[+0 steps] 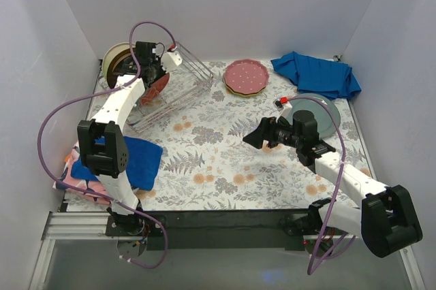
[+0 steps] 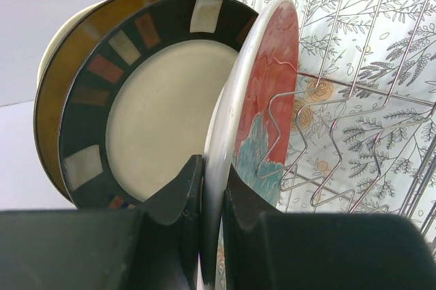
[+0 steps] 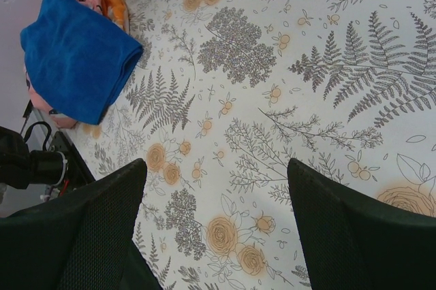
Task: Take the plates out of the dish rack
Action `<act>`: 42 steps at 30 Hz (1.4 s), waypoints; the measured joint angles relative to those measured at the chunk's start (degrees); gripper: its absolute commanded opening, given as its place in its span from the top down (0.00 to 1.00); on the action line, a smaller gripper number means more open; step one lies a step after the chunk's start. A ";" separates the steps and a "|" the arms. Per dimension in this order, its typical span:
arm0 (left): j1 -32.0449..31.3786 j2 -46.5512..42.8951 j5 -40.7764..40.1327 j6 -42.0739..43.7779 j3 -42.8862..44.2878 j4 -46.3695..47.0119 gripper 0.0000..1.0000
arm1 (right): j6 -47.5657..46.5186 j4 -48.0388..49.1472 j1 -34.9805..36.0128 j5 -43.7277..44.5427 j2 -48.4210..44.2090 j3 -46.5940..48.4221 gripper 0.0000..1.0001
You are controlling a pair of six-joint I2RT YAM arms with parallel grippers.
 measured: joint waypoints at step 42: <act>-4.66 0.15 -6.69 -0.96 4.37 2.10 1.00 | -1.60 -1.25 0.04 1.05 -1.11 0.02 0.11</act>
